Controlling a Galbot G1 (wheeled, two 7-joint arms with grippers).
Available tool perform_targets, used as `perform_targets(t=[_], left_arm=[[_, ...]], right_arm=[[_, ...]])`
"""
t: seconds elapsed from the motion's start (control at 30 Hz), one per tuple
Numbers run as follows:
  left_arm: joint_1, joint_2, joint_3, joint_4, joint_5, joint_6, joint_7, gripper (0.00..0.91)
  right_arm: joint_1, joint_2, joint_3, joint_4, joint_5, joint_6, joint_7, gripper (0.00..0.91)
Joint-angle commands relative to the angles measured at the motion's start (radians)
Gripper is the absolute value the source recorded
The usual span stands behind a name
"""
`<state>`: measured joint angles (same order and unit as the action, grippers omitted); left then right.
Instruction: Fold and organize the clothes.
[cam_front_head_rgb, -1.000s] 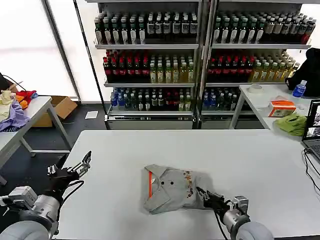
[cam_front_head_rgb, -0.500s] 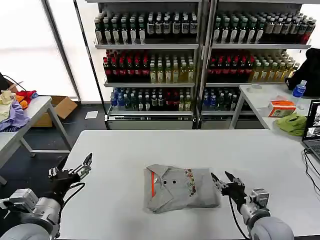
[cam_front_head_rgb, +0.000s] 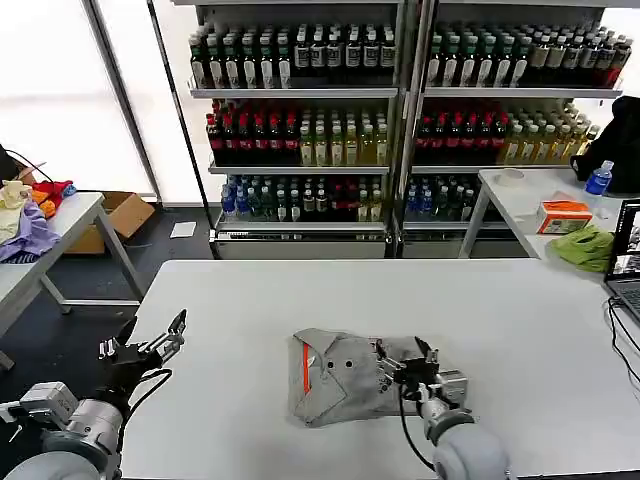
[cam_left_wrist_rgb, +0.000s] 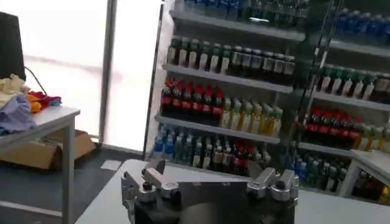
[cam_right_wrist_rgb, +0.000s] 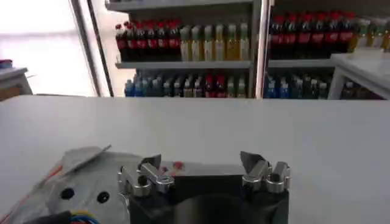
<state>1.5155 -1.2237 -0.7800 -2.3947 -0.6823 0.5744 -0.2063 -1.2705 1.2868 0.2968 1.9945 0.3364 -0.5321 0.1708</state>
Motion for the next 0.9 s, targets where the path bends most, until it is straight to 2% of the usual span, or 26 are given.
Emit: perform_targets(t=[0.03,0.2,0.3,0.37,0.5,0.63,0.67,0.7,0.8,0.83,0.9], left_arm=[[0.014,-0.001,-0.036,0.009,-0.005,-0.002,0.005,0.907],[0.005,-0.001,-0.024,0.018,-0.003,-0.003,0.007,0.907],[-0.001,0.001,-0.022,0.015,-0.004,-0.003,0.007,0.907],[-0.002,0.004,-0.024,0.015,-0.004,-0.003,0.007,0.907],[0.000,0.003,-0.019,0.021,-0.003,-0.003,0.008,0.907],[-0.003,-0.001,-0.016,0.019,0.001,-0.006,0.026,0.907],[-0.002,-0.002,-0.020,0.020,0.011,-0.010,0.053,0.907],[0.002,-0.004,-0.025,0.021,0.018,-0.026,0.075,0.907],[0.010,-0.010,-0.047,0.020,0.019,-0.041,0.130,0.907],[0.013,-0.011,-0.055,0.021,0.020,-0.051,0.147,0.907],[0.021,-0.016,-0.061,0.019,0.022,-0.063,0.186,0.907]], right_arm=[[0.105,0.082,-0.173,-0.230,-0.046,-0.047,0.199,0.907],[0.090,0.047,-0.150,-0.197,-0.040,-0.046,0.164,0.907],[0.062,0.029,-0.111,-0.053,0.016,-0.019,0.148,0.907],[0.041,0.011,-0.070,0.079,0.046,0.000,0.109,0.907],[0.004,-0.062,0.101,0.213,0.152,0.066,0.003,0.907],[-0.069,-0.138,0.345,0.206,0.205,0.184,-0.145,0.907],[-0.084,-0.148,0.378,0.202,0.220,0.193,-0.155,0.907],[-0.117,-0.165,0.430,0.195,0.253,0.225,-0.192,0.907],[-0.198,-0.179,0.542,0.158,0.260,0.311,-0.237,0.907],[-0.248,-0.184,0.580,0.145,0.294,0.346,-0.263,0.907],[-0.296,-0.179,0.613,0.138,0.332,0.363,-0.281,0.907]])
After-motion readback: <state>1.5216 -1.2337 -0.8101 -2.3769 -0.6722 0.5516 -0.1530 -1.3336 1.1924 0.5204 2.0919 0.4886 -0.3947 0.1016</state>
